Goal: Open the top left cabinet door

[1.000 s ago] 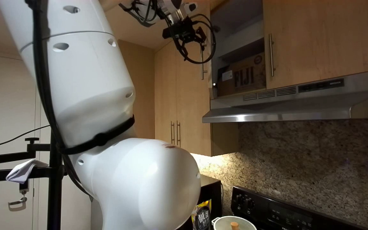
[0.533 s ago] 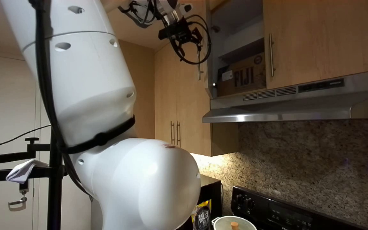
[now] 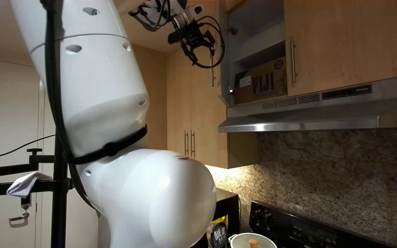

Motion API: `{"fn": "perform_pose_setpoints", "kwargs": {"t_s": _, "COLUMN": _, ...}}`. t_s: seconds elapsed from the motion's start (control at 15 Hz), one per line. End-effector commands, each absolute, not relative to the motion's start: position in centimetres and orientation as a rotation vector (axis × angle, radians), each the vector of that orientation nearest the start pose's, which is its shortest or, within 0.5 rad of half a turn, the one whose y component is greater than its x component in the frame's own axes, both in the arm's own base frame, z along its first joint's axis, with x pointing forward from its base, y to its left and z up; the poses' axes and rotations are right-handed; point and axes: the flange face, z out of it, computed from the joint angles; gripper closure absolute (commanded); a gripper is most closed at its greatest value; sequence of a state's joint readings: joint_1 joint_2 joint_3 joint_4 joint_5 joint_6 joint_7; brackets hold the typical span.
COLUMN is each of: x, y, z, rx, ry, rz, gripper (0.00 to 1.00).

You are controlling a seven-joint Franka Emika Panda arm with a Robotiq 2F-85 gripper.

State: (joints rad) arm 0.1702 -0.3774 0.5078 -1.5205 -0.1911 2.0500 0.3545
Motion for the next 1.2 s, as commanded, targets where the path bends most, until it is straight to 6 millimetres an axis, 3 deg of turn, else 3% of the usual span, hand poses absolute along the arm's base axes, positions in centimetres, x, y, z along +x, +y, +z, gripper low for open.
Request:
{"fn": "perform_pose_setpoints", "kwargs": {"t_s": 0.0, "x": 31.0, "y": 35.3, "z": 89.7, "rx": -2.595, "ry": -0.530, "rz": -1.522, "gripper": 0.00}}
{"fn": "perform_pose_setpoints", "kwargs": {"t_s": 0.47, "x": 30.2, "y": 36.2, "z": 90.2, "rx": -2.654, "ry": -0.419, "rz": -1.669, "gripper": 0.00}}
{"fn": "perform_pose_setpoints", "kwargs": {"t_s": 1.13, "x": 29.8, "y": 34.4, "z": 92.3, "rx": -2.692, "ry": -0.261, "rz": -1.686, "gripper": 0.00}}
